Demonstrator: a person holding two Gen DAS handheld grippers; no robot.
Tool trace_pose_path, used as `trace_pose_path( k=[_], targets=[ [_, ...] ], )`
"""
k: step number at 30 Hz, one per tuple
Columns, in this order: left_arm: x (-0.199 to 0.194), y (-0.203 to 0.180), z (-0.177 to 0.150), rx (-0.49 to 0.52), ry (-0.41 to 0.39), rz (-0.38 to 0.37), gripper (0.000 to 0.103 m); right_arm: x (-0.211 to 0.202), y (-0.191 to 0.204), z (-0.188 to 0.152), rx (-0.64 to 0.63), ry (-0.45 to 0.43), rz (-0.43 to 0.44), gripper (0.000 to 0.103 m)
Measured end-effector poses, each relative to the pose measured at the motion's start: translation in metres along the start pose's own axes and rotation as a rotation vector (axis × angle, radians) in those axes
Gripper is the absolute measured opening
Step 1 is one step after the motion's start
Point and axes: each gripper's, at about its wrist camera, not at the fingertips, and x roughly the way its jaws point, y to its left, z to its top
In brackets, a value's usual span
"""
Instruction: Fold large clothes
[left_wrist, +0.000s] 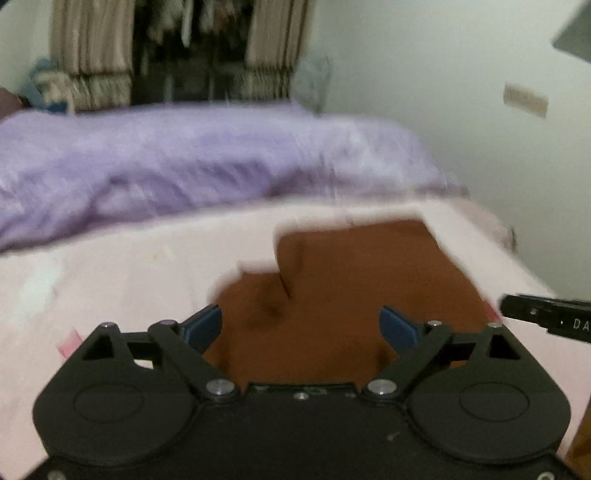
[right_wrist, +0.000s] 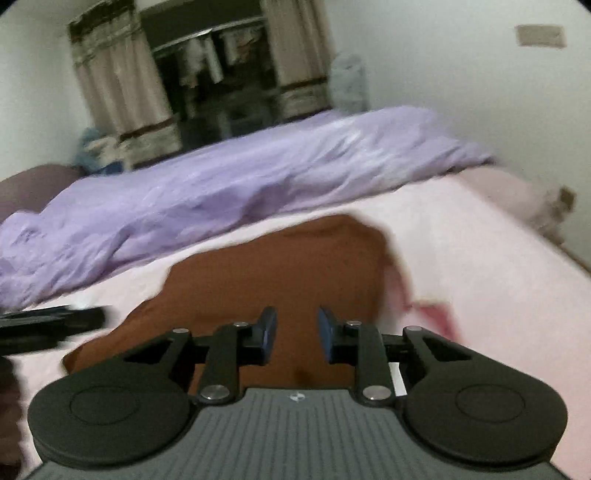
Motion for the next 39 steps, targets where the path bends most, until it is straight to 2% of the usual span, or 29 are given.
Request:
trace_pose_path(
  k=[2,3,4,6,12,15,17,19,23,25,26,27,29,33,36,39],
  targets=[
    [0.034,-0.008,-0.023,0.044,0.124,0.074,0.098,0.021,0.003,-0.02,-0.021,0.095,0.007,0.032],
    [0.048,-0.009,-0.031,0.063,0.143,0.1,0.102,0.037,0.006,-0.029,-0.022,0.125,-0.004,0.031],
    [0.052,-0.008,-0.037,0.058,0.126,0.109,0.103,0.049,0.005,-0.039,-0.023,0.121,-0.021,0.031],
    [0.043,-0.007,-0.034,0.033,0.111,0.107,0.103,0.044,0.006,-0.039,-0.032,0.096,-0.045,0.032],
    [-0.009,-0.034,-0.023,0.108,0.067,0.154,0.101,-0.011,0.022,-0.022,-0.063,0.03,-0.054,0.034],
    [0.002,-0.036,-0.034,0.111,0.115,0.152,0.102,-0.005,0.022,-0.033,-0.075,0.086,-0.073,0.034],
    [0.02,-0.035,-0.045,0.11,0.178,0.169,0.103,0.02,0.014,-0.047,-0.047,0.15,-0.074,0.034],
    [0.031,-0.034,-0.05,0.112,0.165,0.178,0.103,0.036,0.011,-0.059,-0.049,0.119,-0.091,0.034],
    [0.015,-0.039,-0.041,0.118,0.161,0.203,0.103,0.018,0.028,-0.051,-0.106,0.108,-0.131,0.035],
    [0.001,-0.042,-0.037,0.116,0.169,0.207,0.103,0.003,0.031,-0.046,-0.116,0.108,-0.131,0.039],
    [-0.005,-0.045,-0.035,0.117,0.168,0.207,0.103,-0.004,0.032,-0.043,-0.113,0.11,-0.127,0.048],
    [-0.014,-0.048,-0.034,0.121,0.164,0.21,0.103,-0.012,0.033,-0.042,-0.11,0.114,-0.123,0.063],
    [-0.027,-0.053,-0.035,0.13,0.159,0.215,0.103,-0.024,0.033,-0.039,-0.116,0.111,-0.127,0.078],
    [-0.057,-0.062,-0.044,0.118,0.154,0.202,0.103,-0.044,0.036,-0.039,-0.149,0.101,-0.174,0.088],
    [-0.084,-0.072,-0.055,0.1,0.153,0.185,0.103,-0.054,0.034,-0.044,-0.144,0.119,-0.178,0.088],
    [-0.092,-0.076,-0.063,0.092,0.152,0.178,0.103,-0.062,0.033,-0.049,-0.134,0.132,-0.173,0.088]
  ],
)
